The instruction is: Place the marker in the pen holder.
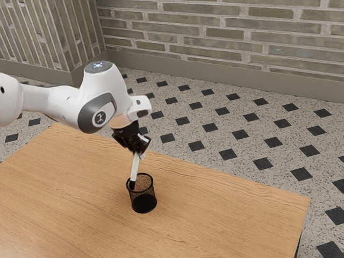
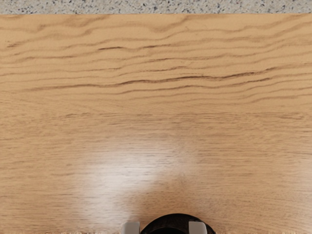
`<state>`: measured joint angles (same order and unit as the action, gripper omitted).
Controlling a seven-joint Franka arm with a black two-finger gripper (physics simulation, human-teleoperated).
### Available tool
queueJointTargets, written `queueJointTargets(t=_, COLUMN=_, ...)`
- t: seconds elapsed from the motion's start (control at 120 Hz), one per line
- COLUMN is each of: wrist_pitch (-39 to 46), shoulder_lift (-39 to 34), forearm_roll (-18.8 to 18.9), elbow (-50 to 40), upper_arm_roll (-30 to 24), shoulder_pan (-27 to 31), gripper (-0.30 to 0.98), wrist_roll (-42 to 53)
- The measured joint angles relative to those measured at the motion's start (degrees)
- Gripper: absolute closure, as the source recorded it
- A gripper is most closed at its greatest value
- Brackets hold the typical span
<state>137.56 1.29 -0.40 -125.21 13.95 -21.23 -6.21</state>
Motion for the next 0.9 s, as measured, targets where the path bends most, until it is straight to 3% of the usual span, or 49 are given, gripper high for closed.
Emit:
queueJointTargets(t=0.133, wrist_pitch=0.0, shoulder_lift=0.01, forearm_roll=-0.02, elbow=-0.33, upper_arm_roll=-0.01, shoulder_pan=-0.4, gripper=0.74, wrist_roll=-0.32)
queueJointTargets(t=0.358, wrist_pitch=-0.12, shoulder_lift=-0.01, forearm_roll=-1.03, elbow=-0.33, upper_arm_roll=-0.4, shoulder_pan=-2.08, gripper=0.29, wrist_roll=0.86)
queueJointTargets(t=0.6, wrist_pitch=-0.53, shoulder_lift=-0.34, forearm_roll=-1.19, elbow=-0.11, upper_arm_roll=-0.17, shoulder_pan=-4.28, gripper=0.09, wrist_roll=1.89)
queueJointTargets(t=0.642, wrist_pitch=-3.87, shoulder_lift=-1.41, forearm_roll=-1.18, elbow=2.98, upper_arm_roll=2.58, shoulder_pan=-7.22, gripper=0.08, wrist_roll=2.04)
queueJointTargets(t=0.733, wrist_pitch=-17.86, shoulder_lift=-4.1, forearm_roll=1.39, elbow=20.82, upper_arm_roll=9.32, shoulder_pan=-14.06, gripper=0.05, wrist_roll=2.66)
queueJointTargets(t=0.767, wrist_pitch=-22.79, shoulder_lift=-5.15, forearm_roll=2.88, elbow=26.52, upper_arm_roll=7.37, shoulder_pan=-10.43, gripper=0.04, wrist_roll=2.95)
queueJointTargets(t=0.858, wrist_pitch=-32.9, shoulder_lift=-6.04, forearm_roll=5.06, elbow=33.03, upper_arm_roll=-3.96, shoulder_pan=12.65, gripper=0.03, wrist_roll=3.92)
queueJointTargets(t=0.9, wrist_pitch=-36.22, shoulder_lift=-6.28, forearm_roll=5.72, elbow=34.17, upper_arm_roll=-8.25, shoulder_pan=20.22, gripper=0.02, wrist_roll=4.34)
